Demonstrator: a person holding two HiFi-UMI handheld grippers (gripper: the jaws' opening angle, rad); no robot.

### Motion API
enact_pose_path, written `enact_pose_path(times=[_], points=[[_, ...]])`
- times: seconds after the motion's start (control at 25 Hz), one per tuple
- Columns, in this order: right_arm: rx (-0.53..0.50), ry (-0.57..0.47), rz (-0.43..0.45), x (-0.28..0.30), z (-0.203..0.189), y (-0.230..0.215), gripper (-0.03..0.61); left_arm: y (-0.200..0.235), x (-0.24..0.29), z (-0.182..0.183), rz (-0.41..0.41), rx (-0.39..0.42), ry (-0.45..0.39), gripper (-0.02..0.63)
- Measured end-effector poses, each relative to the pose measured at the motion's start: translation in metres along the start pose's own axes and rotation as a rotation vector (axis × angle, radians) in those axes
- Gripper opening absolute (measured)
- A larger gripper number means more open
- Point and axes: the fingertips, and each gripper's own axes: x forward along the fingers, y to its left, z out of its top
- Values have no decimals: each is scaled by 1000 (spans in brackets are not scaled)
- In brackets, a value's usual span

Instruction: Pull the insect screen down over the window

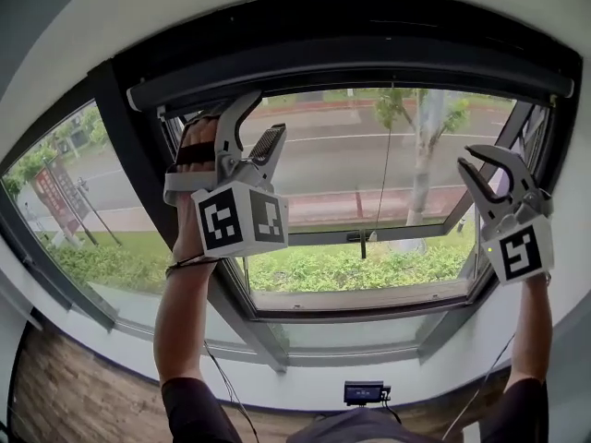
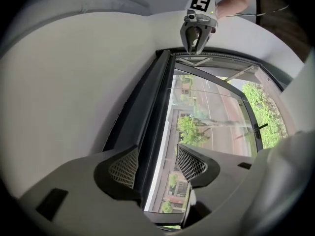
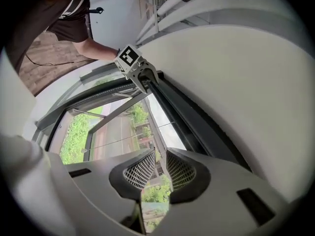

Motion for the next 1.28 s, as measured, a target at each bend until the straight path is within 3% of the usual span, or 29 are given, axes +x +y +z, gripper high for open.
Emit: enact_pose_path(times=[0.04,0.16,0.2,0.4,0.64,0.92,1.16,1.28], points=[[-13,13,2,5,2,-4,55,1,2,-3,-10,14,-1,254],[-49,55,3,14,6,-16,55,10,6,-5,0,52,-19,41],[-56,63,4,15,7,-19,55,13,8,-4,11,58,-26,28],[-65,66,5,11,7,-31,55,19,19,3,-4,89,-13,38],[-59,41,28,7,-12,-41,55,11,28,3,-80,142,90,63],[-43,19,47,7,-27,-51,55,9,39,-5,-129,161,173,45],[-33,61,35,11,-37,-63,55,7,41,-15,-177,180,214,31],[-97,73,16,20,-35,-75,55,10,37,-19,-165,189,235,29]])
